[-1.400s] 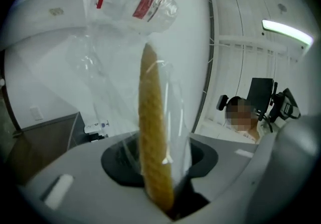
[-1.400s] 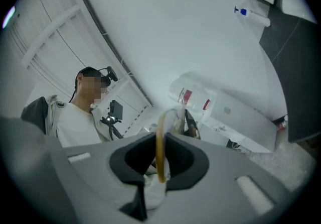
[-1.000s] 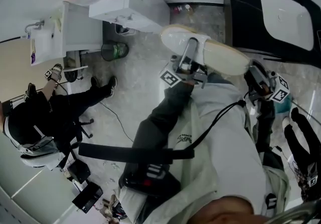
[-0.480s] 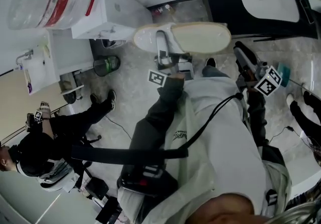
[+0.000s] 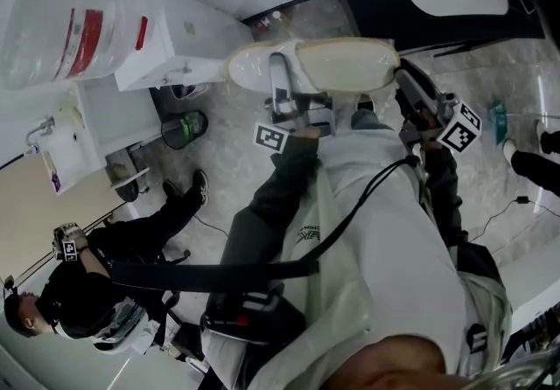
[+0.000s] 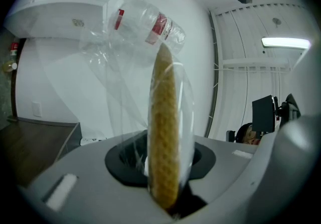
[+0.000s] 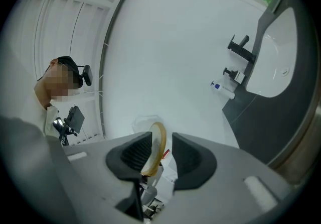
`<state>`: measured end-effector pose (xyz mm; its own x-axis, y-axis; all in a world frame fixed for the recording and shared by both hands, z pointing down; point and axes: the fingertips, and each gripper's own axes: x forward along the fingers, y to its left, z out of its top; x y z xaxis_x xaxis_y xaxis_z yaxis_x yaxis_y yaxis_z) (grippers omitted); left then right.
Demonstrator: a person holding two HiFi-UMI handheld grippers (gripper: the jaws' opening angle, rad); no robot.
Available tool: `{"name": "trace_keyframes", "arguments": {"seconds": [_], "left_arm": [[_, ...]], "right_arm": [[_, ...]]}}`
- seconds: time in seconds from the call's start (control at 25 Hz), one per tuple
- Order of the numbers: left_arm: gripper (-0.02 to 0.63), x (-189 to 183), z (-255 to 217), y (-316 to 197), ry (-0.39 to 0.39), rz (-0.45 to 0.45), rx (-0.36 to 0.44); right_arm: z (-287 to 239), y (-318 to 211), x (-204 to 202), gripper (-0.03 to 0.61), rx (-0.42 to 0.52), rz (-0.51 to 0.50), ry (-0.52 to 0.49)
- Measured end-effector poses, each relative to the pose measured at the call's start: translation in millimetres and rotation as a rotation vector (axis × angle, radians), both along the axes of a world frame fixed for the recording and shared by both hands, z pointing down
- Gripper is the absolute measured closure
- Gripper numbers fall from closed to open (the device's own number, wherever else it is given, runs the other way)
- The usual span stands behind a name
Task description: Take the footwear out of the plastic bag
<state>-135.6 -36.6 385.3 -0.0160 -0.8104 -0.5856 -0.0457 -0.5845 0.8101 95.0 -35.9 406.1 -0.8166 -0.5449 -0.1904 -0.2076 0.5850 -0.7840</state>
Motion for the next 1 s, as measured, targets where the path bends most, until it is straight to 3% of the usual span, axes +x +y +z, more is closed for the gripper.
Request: {"name": "trace_keyframes", "arguments": {"seconds": [0.4, 0.64, 1.0], "left_arm": [[0.509, -4, 11, -19, 0.016, 0.069, -0.025], [0.507, -5, 11, -22, 0.006, 0.077, -0.032], [0.488, -5, 12, -18, 0.000, 0.077, -0.047]], "right_arm": [[18, -2, -20, 0.465, -0.073, 0.011, 0.003], [14, 2, -24, 0.481, -0.058, -0.010, 0.003], [4, 5, -22, 0.509, -0.047, -0.047, -0.108]]}}
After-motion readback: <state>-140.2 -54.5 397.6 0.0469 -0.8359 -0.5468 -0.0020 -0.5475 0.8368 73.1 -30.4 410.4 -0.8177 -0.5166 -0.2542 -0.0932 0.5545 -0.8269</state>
